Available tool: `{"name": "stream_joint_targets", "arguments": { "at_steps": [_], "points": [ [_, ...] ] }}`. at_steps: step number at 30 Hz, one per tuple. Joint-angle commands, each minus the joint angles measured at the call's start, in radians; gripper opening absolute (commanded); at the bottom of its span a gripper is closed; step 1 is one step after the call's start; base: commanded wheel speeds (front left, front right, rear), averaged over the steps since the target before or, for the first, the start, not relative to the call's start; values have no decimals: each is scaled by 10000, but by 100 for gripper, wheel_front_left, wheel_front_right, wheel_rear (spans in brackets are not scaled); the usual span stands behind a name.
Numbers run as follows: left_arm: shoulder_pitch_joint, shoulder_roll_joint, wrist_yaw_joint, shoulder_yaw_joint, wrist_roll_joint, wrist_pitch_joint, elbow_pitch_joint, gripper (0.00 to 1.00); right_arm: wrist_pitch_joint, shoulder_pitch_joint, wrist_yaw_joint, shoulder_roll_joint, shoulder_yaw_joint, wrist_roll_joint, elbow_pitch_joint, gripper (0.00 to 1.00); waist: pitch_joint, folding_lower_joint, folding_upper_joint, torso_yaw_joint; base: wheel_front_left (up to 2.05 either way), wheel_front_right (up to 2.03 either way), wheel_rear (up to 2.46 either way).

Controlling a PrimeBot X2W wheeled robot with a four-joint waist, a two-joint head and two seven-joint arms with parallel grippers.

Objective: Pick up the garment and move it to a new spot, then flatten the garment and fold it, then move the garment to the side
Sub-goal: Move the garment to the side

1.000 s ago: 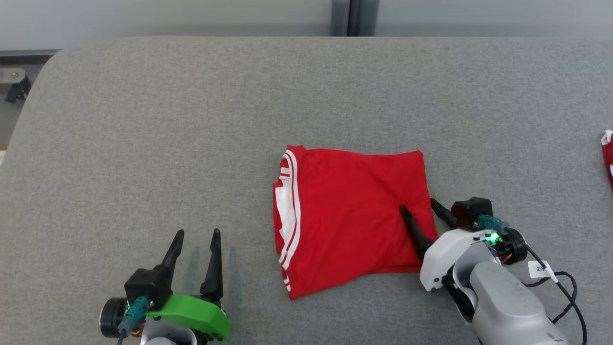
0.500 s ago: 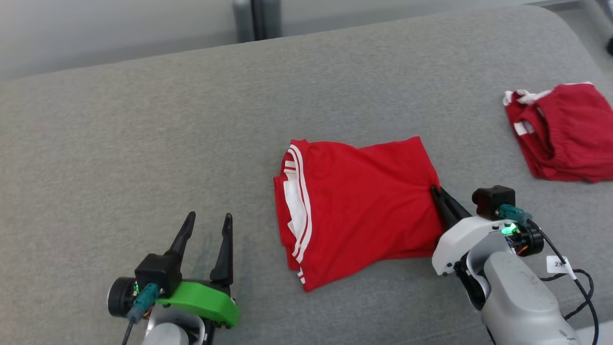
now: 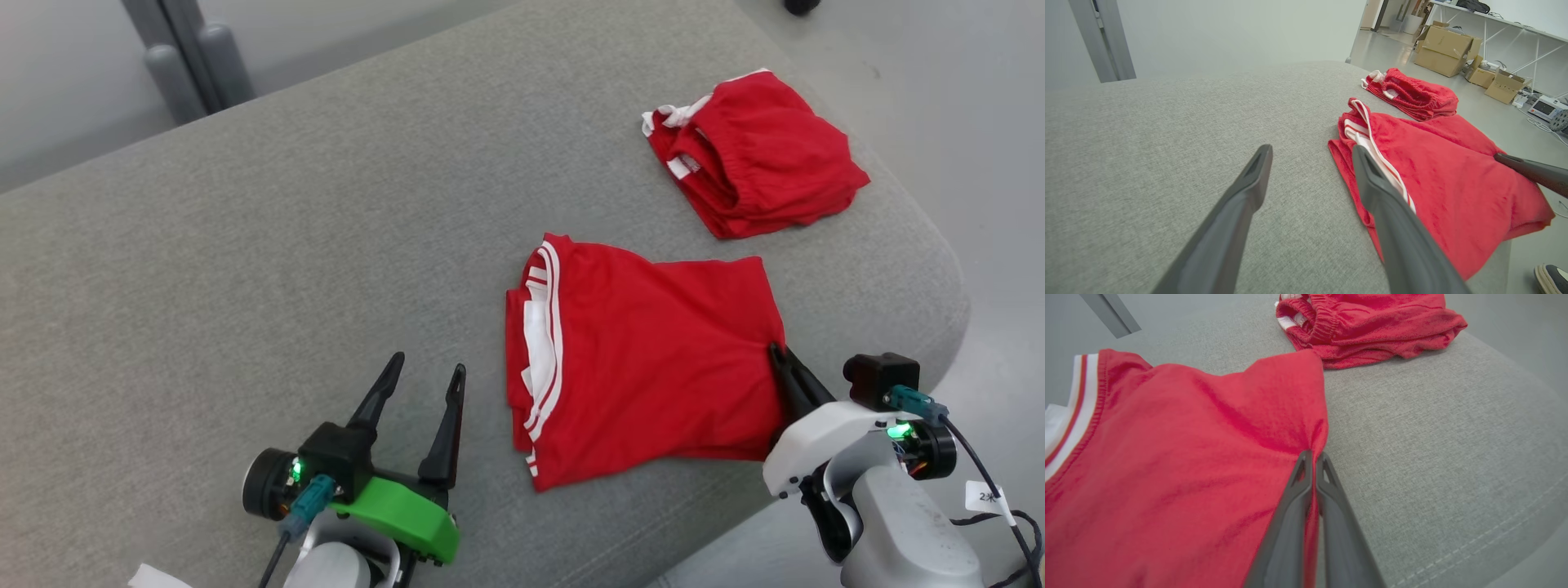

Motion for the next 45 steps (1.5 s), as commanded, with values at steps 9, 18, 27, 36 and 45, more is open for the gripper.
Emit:
{"name": "stream_joint_targets", "arguments": {
  "at_steps": [9,18,27,36,45],
  "points": [
    [-186,345,-32,-59,-30,7,-28,100,-14,-227,-22,-27,-59,-792,-520,0,642,0,-1,-395,0,0,0],
    [-766,794,-32,-285,-106,9,-98,100,257,-2606,-22,-314,-227,-1897,-645,0,1867,0,-1,668,0,0,0],
    [-1422,1171,-31,-561,-274,9,-220,100,1067,-4884,-22,-1731,-2281,-3506,-33,0,2761,0,-1,1655,0,0,0],
    [-1494,1188,-18,-438,-382,18,-106,100,1542,-4664,-22,-2241,-5884,-5823,-56,100,2834,0,-1,1999,0,0,0],
    [-1221,947,-12,195,-186,15,-32,100,105,-4506,-22,-1148,-5784,-6087,-368,100,2016,0,-1,2065,0,0,0]
  ]
}}
